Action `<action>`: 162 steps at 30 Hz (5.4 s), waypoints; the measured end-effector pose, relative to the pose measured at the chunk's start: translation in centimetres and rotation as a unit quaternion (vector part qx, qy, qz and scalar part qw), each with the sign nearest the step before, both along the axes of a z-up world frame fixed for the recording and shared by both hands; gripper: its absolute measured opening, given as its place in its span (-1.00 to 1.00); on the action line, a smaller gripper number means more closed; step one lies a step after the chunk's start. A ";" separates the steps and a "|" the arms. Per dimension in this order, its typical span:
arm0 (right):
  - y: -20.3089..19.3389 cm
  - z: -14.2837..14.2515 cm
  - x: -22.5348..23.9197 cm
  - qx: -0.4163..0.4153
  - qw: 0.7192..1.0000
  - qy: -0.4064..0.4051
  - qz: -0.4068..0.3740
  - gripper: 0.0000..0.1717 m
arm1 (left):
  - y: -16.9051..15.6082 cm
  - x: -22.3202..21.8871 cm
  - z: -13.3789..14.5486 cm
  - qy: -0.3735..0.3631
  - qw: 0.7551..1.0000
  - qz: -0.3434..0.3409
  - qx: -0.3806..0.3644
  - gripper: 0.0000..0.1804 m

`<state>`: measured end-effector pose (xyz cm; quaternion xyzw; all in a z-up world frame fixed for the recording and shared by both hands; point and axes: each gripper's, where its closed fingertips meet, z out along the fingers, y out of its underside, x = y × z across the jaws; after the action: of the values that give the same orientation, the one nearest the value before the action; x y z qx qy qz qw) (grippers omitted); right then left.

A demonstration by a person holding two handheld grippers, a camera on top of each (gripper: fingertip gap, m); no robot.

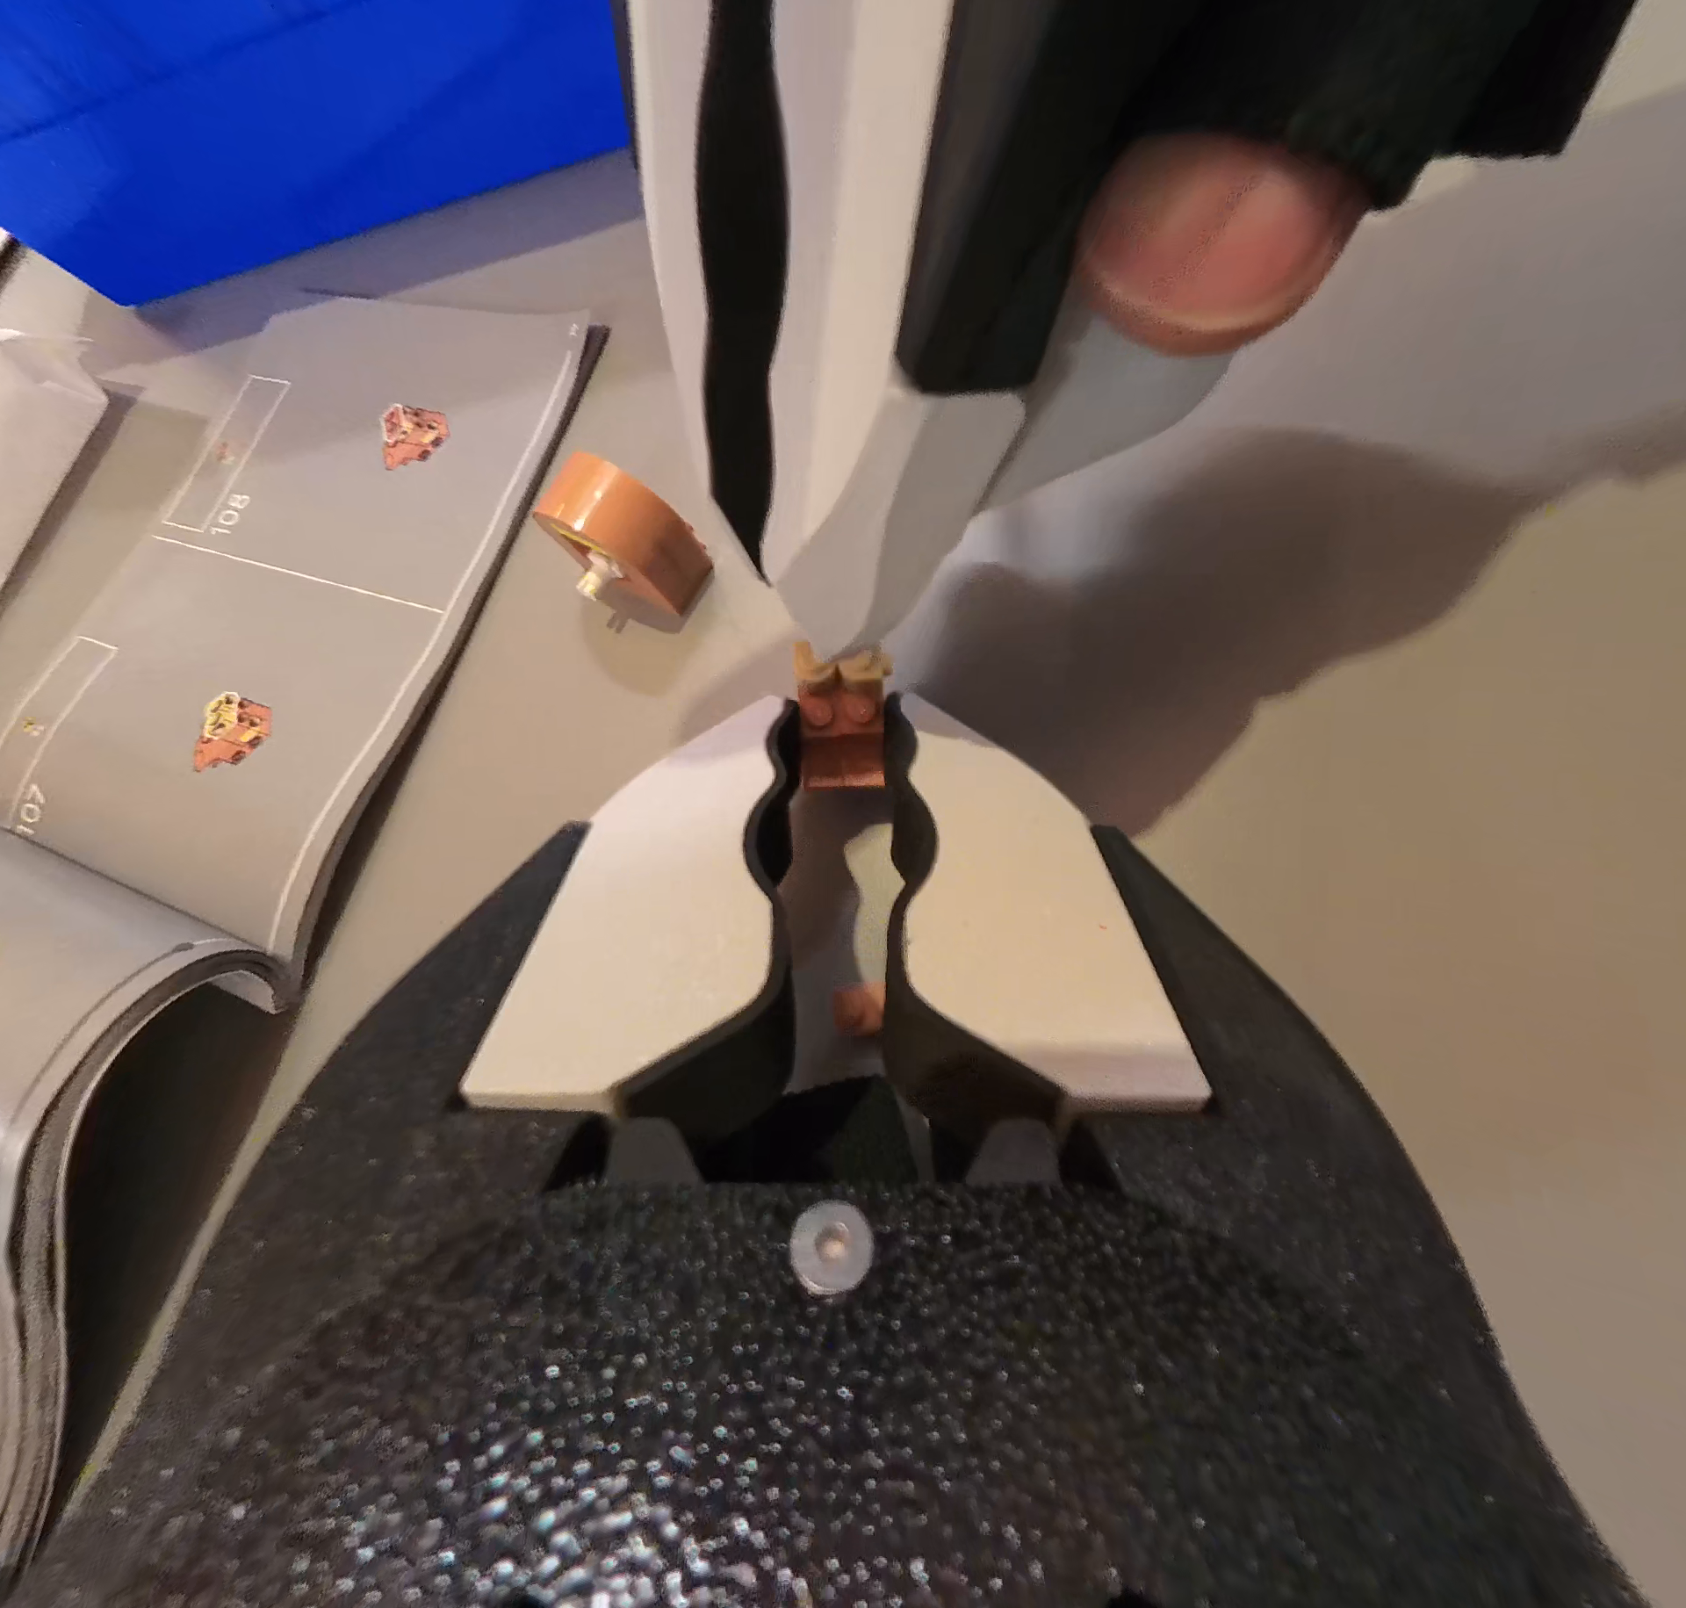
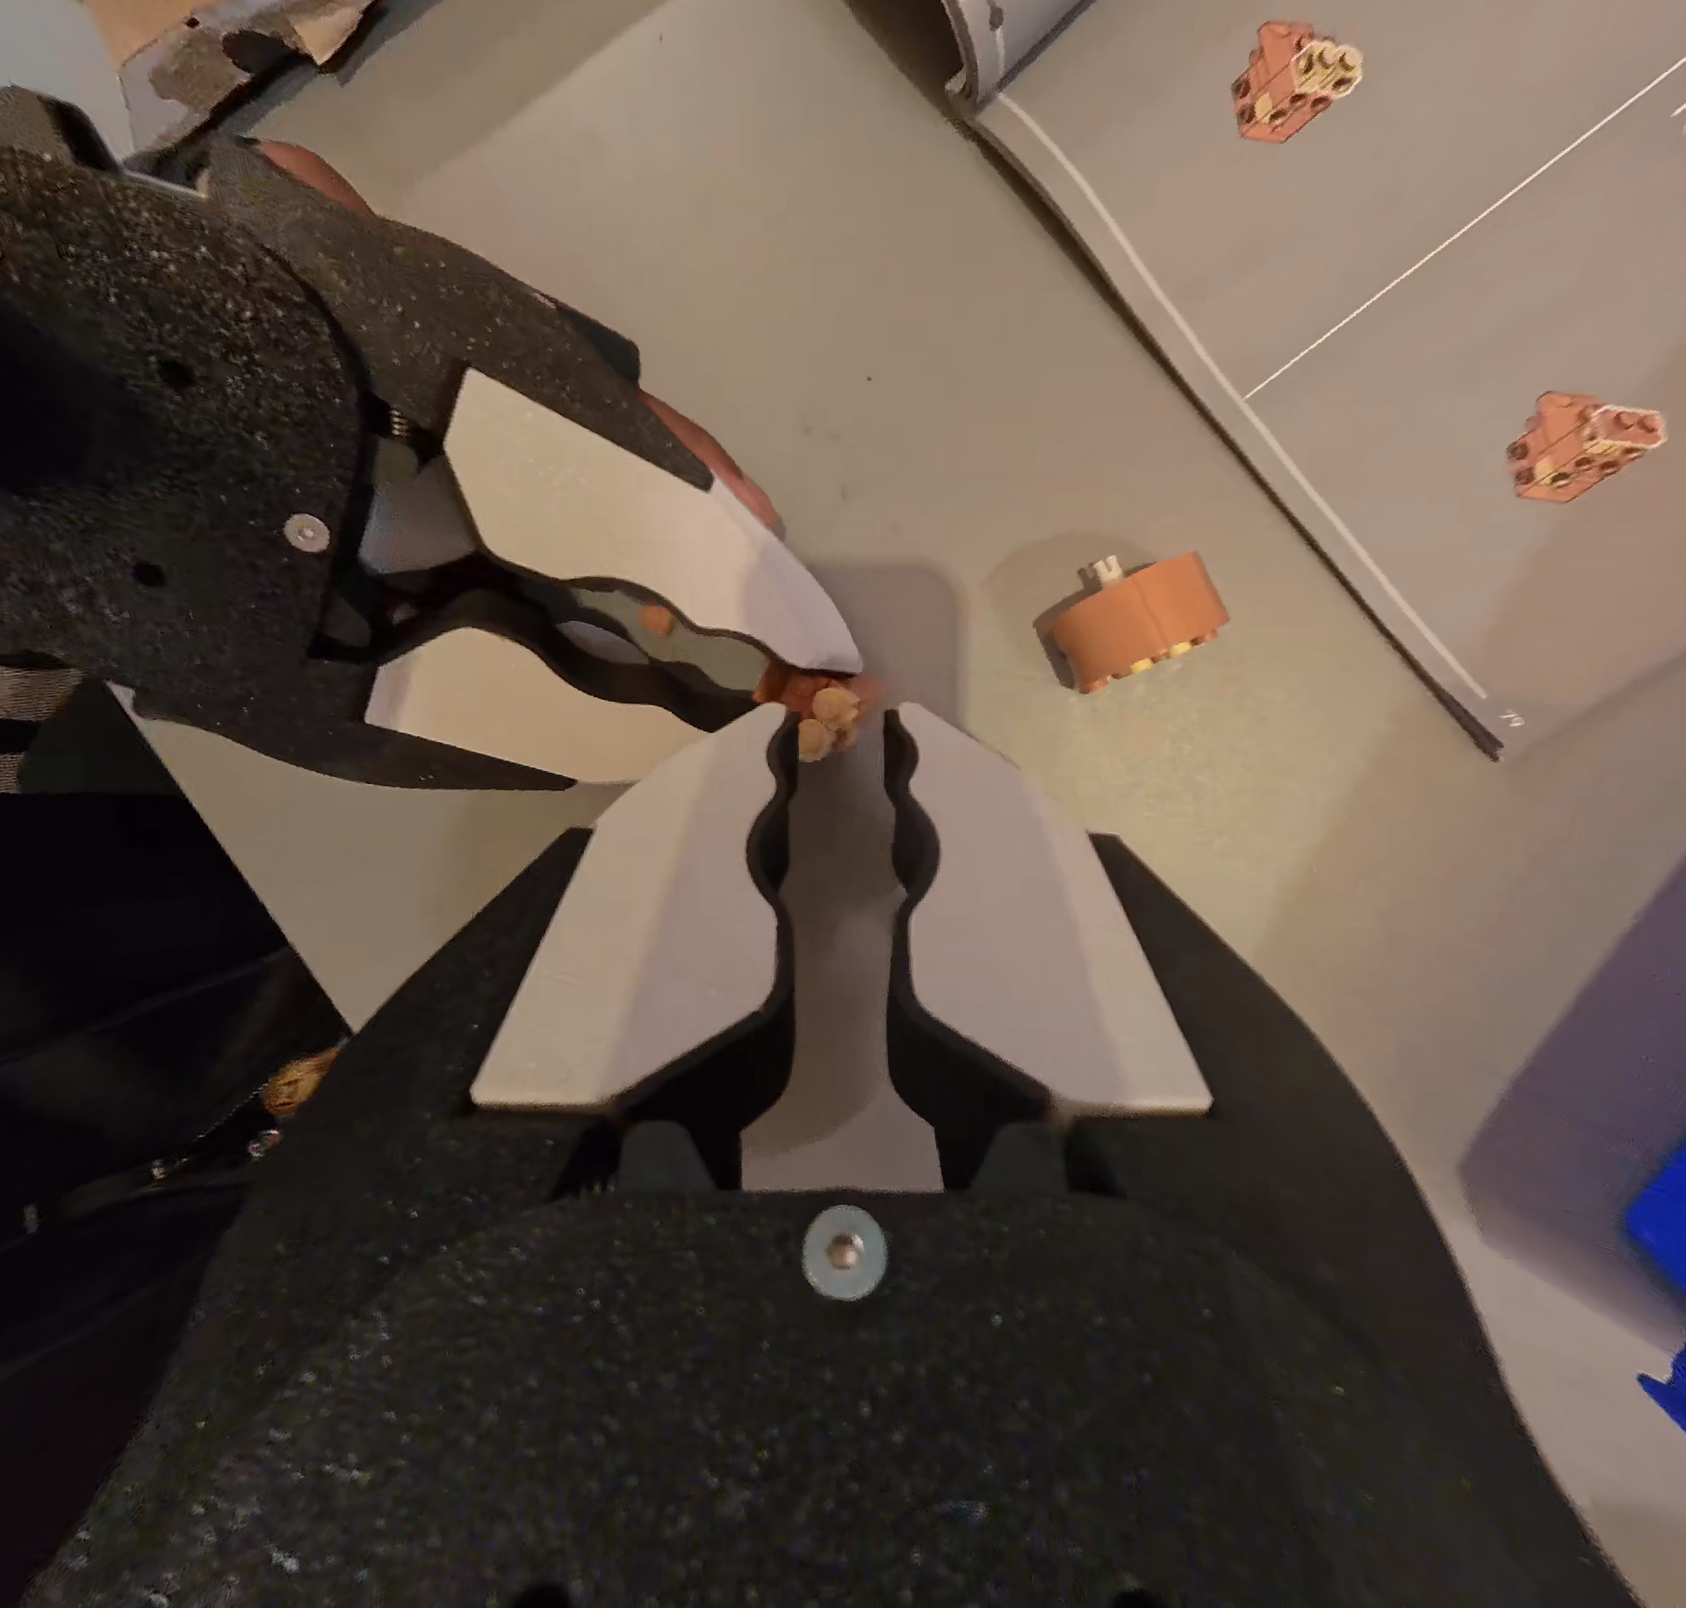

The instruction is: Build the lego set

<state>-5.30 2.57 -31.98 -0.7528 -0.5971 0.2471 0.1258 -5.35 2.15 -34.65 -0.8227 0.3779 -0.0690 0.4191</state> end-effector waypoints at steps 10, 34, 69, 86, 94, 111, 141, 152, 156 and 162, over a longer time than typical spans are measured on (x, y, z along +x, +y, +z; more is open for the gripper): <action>-0.6 1.9 1.1 0.008 0.993 0.113 -0.023 -0.78 | -1.8 -1.8 1.7 -0.085 0.996 0.003 -0.029 -0.59; -4.5 -0.8 4.1 -0.068 0.978 0.195 0.009 -0.81 | -7.8 -1.1 -1.0 -0.031 0.987 -0.009 -0.159 -0.83; -7.6 -2.8 0.2 0.171 0.752 0.014 0.636 -0.77 | -8.9 -2.2 -0.4 -0.096 0.986 -0.051 -0.124 -0.83; -7.3 -3.2 0.4 0.170 0.718 -0.050 0.673 -0.74 | -9.1 -2.2 -0.4 -0.094 0.986 -0.055 -0.123 -0.83; -6.2 -2.0 1.5 0.166 0.756 -0.037 0.633 -0.78 | -9.1 -2.3 -0.5 -0.089 0.987 -0.052 -0.120 -0.83; -5.2 -2.4 2.1 0.190 0.772 -0.062 0.603 -0.82 | -9.0 -2.2 -0.5 -0.092 0.987 -0.052 -0.122 -0.84; -5.5 -3.2 2.2 0.144 0.826 -0.107 0.534 -0.76 | -9.2 -2.1 -0.6 -0.076 0.989 -0.055 -0.112 -0.83; -5.2 -3.4 2.6 0.136 0.889 -0.128 0.419 -0.76 | -9.3 -2.1 -0.6 -0.072 0.990 -0.056 -0.110 -0.83; -5.3 -3.8 2.5 0.137 0.890 -0.129 0.415 -0.77 | -9.3 -2.1 -0.6 -0.073 0.990 -0.056 -0.110 -0.83; -5.3 -3.8 2.7 0.145 0.885 -0.128 0.424 -0.82 | -9.2 -2.1 -0.6 -0.076 0.989 -0.056 -0.112 -0.84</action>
<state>-2.63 -2.77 -35.77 -0.4267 -0.8991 0.0889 0.0393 -7.50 -7.10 -35.23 -0.8344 0.3801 -0.1965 0.3474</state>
